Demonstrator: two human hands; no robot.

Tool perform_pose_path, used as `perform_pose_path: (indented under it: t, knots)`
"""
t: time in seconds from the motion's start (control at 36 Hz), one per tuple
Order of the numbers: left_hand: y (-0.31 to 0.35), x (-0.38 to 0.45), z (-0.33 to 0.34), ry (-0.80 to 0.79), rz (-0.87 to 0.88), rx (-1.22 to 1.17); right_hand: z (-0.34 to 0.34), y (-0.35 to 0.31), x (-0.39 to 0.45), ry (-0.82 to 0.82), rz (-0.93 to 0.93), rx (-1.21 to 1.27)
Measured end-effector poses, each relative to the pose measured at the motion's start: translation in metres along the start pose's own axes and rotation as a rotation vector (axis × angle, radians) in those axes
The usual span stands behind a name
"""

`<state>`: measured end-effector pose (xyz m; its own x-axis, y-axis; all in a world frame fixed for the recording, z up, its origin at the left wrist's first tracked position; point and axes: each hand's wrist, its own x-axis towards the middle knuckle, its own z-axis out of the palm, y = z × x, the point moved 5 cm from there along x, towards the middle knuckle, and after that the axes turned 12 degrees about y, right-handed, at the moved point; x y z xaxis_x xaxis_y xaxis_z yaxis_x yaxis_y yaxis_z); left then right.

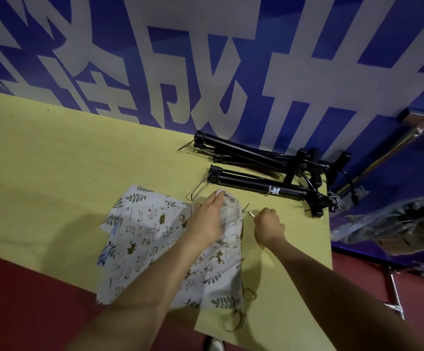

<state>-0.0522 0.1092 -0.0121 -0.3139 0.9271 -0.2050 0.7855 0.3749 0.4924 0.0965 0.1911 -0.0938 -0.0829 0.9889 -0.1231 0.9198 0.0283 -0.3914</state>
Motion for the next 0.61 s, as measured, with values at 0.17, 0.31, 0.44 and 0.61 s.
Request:
perform_pose_path:
  t: [0.17,0.31,0.44,0.61]
  knots:
    - [0.001,0.000,-0.009,-0.001,-0.036,-0.023,-0.030,-0.014,-0.015,0.113,-0.079,0.345]
    - [0.001,-0.004,-0.020,0.034,-0.048,-0.081,-0.042,-0.049,-0.023,0.108,-0.303,0.320]
    - [0.000,-0.003,-0.032,0.067,-0.024,-0.122,-0.040,-0.075,-0.034,0.010,-0.435,0.253]
    - [0.000,0.000,-0.038,0.100,0.012,-0.162,-0.045,-0.075,-0.031,0.067,-0.348,0.335]
